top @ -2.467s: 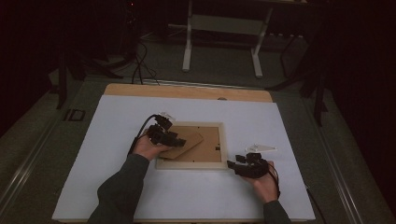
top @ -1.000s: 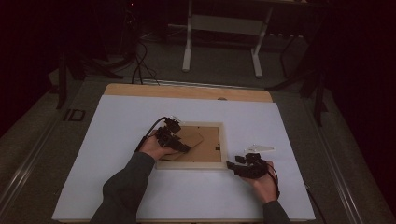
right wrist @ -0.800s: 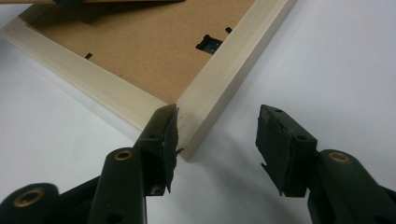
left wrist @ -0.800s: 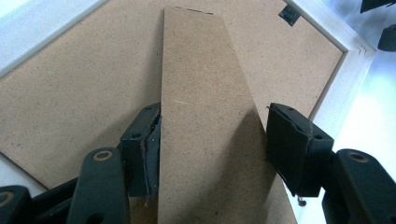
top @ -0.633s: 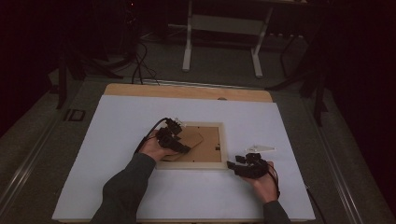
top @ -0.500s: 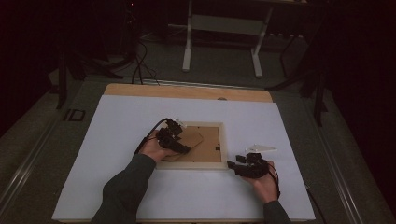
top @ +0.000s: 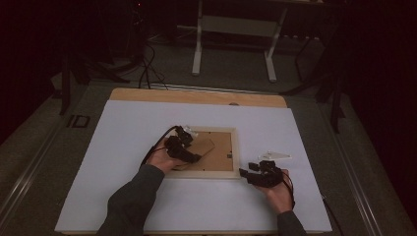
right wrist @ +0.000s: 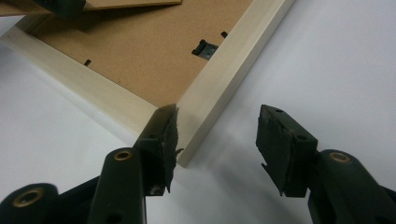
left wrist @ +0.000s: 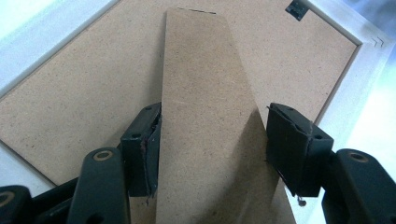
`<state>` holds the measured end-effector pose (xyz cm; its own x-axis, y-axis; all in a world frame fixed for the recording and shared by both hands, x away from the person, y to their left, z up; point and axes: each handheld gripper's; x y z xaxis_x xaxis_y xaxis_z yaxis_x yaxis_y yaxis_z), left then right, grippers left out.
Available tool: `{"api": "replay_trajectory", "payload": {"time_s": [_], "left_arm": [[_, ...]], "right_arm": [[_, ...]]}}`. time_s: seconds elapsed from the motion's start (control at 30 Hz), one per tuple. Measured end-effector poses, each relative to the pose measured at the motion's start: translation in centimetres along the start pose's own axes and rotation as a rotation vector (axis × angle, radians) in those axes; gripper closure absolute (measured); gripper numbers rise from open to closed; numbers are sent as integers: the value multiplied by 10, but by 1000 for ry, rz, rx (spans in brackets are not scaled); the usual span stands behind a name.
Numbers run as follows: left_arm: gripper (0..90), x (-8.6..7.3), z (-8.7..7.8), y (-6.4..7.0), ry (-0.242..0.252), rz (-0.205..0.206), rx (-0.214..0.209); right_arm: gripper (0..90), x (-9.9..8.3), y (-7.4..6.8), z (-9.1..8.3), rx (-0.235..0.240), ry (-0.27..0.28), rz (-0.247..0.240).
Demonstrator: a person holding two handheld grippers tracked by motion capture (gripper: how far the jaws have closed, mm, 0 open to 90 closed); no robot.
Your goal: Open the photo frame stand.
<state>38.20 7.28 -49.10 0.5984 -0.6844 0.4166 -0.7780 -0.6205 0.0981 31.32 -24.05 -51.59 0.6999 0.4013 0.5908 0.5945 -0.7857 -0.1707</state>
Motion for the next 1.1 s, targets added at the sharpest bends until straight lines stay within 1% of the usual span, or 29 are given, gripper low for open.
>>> {"api": "replay_trajectory", "payload": {"time_s": [0.07,0.2,0.3,0.37,0.53,0.7,0.8,0.97,1.0,1.03,1.1], "left_arm": [[398,-1,-1,3,9,5,14],[398,-2,-2,4,13,10,23],[398,-3,-4,8,25,17,44],[398,-3,-5,9,27,20,49],[398,-5,-7,14,46,33,76],[398,-7,-9,19,58,43,101],[398,-8,-9,21,67,47,116],[398,-10,-10,25,80,52,133],[398,-10,-11,25,80,56,138],[398,-11,-11,26,83,56,142],[398,-11,-12,28,90,58,149]], "right_arm": [[475,1,0,0,-2,3,0],[475,1,0,0,-3,4,1],[475,3,0,-2,-8,8,0],[475,3,0,-3,-8,13,-1],[475,4,-1,-3,-9,11,-2],[477,9,-2,-6,-15,18,-13],[492,13,-2,-7,-17,23,-25],[518,18,-2,-8,-23,20,-29],[533,20,-1,-8,-26,19,-32],[560,21,-1,-8,-20,18,-33],[583,25,-1,-8,-15,11,-43]]}}
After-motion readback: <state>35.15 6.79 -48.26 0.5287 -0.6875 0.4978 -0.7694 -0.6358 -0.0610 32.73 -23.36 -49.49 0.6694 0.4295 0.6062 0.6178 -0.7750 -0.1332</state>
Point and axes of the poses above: each handheld gripper's, and its own axes: z roughly forward along the jaws, x roughly out of its top, y roughly to its right, and after that the axes turned 11 degrees about -y, right-handed
